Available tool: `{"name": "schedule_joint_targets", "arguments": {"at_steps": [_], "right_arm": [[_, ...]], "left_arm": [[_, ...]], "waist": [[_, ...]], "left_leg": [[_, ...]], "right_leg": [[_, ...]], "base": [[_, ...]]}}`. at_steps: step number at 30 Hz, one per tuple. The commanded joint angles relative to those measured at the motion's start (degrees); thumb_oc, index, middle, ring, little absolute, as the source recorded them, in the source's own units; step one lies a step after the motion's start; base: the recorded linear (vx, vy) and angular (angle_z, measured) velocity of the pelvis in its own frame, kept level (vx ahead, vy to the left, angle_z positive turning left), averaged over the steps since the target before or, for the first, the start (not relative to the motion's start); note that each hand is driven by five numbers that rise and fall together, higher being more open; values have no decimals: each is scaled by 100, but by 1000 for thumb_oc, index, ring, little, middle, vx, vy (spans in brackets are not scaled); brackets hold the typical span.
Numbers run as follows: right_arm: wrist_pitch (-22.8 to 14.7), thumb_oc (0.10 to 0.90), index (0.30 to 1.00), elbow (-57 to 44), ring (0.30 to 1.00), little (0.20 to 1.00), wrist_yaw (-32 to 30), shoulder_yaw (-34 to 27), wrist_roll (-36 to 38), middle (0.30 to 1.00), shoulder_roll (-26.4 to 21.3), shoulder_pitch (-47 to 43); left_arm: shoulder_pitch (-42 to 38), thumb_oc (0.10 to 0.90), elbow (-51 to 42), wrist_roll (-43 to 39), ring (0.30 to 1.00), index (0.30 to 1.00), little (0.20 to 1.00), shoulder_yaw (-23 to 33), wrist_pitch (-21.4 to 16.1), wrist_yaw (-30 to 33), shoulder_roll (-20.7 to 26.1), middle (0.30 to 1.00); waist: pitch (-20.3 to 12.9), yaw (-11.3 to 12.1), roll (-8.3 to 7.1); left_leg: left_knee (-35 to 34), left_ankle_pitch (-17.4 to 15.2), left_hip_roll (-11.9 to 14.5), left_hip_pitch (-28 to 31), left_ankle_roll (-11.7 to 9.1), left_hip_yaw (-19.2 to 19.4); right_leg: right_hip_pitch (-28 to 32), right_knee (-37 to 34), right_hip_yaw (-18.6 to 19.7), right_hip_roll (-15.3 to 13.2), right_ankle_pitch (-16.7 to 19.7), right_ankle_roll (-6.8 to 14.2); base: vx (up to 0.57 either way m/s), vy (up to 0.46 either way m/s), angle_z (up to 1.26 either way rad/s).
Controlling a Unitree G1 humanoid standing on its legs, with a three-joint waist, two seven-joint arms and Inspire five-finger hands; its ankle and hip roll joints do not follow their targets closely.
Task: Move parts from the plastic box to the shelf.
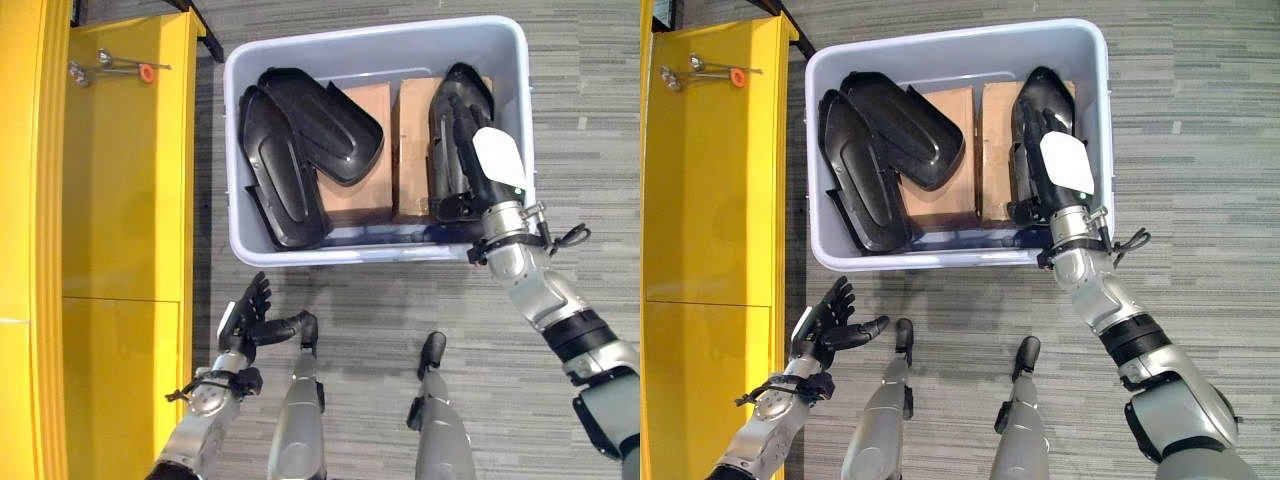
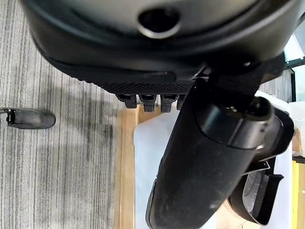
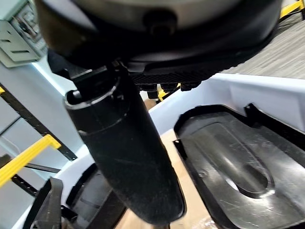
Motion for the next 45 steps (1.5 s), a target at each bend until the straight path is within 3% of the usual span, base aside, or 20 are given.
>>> {"name": "schedule_joint_targets", "arguments": {"at_steps": [1,20,34,45], "right_arm": [[-226,900,1000,-119,1000,1000,-541,-16,-263,1000,-166,-737],[-174,900,1000,10,1000,1000,-580,-141,-282,1000,192,35],[97,900,1000,429,1000,1000,-605,158,-1256,1000,-619,-169],[183,900,1000,941,1000,1000,-510,655,-1474,1000,-1054,-705]], "left_arm": [[-66,900,-410,178,1000,1000,1000,-40,-476,133,120,1000],[-124,900,-391,216,1000,1000,1000,-19,-530,307,54,1000],[-107,900,-376,303,1000,1000,1000,36,-595,300,114,1000],[-194,900,-345,287,1000,1000,1000,3,-630,304,141,1000]], "waist": [[-89,3,-168],[-14,-57,-223],[80,-90,-201],[161,-96,-142]], "left_leg": [[18,153,225,184,-156,6],[37,118,181,148,-125,21],[39,161,179,38,-143,15],[56,210,204,-58,-169,41]], "right_leg": [[-473,927,-129,-410,-276,133],[-519,922,-118,-431,-265,144],[-689,990,-83,-427,-272,131],[-915,1073,0,-421,-264,128]], "base": [[0,0,0],[0,0,0],[0,0,0],[0,0,0]]}}
